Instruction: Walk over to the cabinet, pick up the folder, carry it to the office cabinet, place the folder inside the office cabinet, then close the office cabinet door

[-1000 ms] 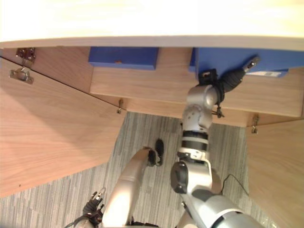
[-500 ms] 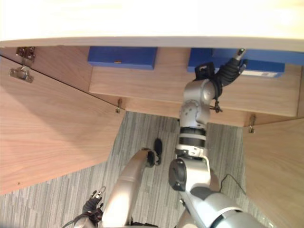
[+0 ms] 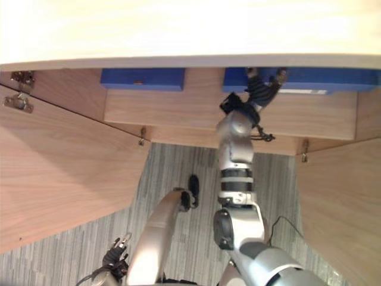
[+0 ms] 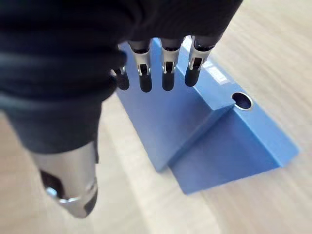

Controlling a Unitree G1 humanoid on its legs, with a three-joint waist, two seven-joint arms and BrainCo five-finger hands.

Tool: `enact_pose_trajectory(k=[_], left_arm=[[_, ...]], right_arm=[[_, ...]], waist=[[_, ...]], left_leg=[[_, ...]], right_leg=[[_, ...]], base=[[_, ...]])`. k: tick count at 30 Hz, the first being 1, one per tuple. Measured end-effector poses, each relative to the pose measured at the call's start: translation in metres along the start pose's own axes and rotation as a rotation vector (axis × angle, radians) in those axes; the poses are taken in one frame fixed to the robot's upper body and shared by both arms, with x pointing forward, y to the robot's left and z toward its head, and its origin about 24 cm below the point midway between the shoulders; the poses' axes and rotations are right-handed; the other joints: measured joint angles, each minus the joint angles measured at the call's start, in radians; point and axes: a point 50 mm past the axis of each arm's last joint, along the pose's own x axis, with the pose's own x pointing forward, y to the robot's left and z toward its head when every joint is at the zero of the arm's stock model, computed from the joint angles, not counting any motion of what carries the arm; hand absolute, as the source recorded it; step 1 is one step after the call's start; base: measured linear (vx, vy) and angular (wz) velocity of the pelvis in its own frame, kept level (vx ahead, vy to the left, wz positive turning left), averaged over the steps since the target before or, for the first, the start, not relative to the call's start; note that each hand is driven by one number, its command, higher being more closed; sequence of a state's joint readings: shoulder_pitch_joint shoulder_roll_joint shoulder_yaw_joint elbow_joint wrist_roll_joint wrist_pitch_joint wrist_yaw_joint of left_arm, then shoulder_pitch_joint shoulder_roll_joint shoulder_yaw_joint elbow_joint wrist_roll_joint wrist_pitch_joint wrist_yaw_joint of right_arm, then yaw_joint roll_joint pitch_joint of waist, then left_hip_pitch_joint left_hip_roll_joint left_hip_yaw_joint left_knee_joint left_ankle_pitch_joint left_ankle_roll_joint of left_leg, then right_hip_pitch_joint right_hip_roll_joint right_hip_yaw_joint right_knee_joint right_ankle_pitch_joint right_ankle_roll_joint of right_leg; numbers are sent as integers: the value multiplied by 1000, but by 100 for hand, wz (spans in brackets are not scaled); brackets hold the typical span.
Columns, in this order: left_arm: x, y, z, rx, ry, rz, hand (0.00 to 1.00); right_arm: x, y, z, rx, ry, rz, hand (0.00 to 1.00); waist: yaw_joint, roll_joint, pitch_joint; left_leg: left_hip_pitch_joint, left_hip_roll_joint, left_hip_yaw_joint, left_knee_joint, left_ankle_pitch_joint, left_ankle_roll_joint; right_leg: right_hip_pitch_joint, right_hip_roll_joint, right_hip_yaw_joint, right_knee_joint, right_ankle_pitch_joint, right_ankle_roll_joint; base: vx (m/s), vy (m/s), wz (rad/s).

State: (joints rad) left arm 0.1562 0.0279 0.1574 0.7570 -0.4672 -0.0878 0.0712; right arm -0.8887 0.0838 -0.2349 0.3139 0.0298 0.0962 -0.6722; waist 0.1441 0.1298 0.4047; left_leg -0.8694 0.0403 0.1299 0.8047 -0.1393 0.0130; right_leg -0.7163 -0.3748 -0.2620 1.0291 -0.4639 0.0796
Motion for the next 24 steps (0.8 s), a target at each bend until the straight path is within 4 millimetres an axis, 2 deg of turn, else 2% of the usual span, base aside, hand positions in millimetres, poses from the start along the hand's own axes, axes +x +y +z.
enact_pose_trajectory(k=[5,10,15,20,24], left_arm=[[0,3,2,-6,-7,7,0],[1,4,3,-8,-12,-4,0],[1,6,5,-7,-18,-7,0],[1,7,6,-7,-19,-8,0],[0,9,6,-7,-20,-11,0]], right_arm=[[-11,16,-18,-255,-2,194,0],[-15,21,-24,-335,-6,282,0],[-21,23,-46,-407,67,377,0],[-28,32,-47,-431,49,451,0],[-45,47,-33,-450,-73,594,0]], waist=[[-7,-19,12],[-17,-24,11],[-20,-45,11],[-29,-47,11],[-39,-52,12]], left_leg=[[23,11,27,-31,5,5],[38,17,40,-52,7,8],[70,17,48,-69,7,9],[71,19,51,-79,8,11],[71,19,55,-83,8,14]], right_leg=[[2,10,13,-31,19,-12],[11,19,19,-65,39,-12],[39,20,20,-84,44,-12],[40,25,20,-101,54,-12],[42,26,22,-115,63,-7]], base=[[-1,-30,-13],[10,-3,-10],[-9,-22,-4],[-5,-9,-1],[-2,-6,-2]])
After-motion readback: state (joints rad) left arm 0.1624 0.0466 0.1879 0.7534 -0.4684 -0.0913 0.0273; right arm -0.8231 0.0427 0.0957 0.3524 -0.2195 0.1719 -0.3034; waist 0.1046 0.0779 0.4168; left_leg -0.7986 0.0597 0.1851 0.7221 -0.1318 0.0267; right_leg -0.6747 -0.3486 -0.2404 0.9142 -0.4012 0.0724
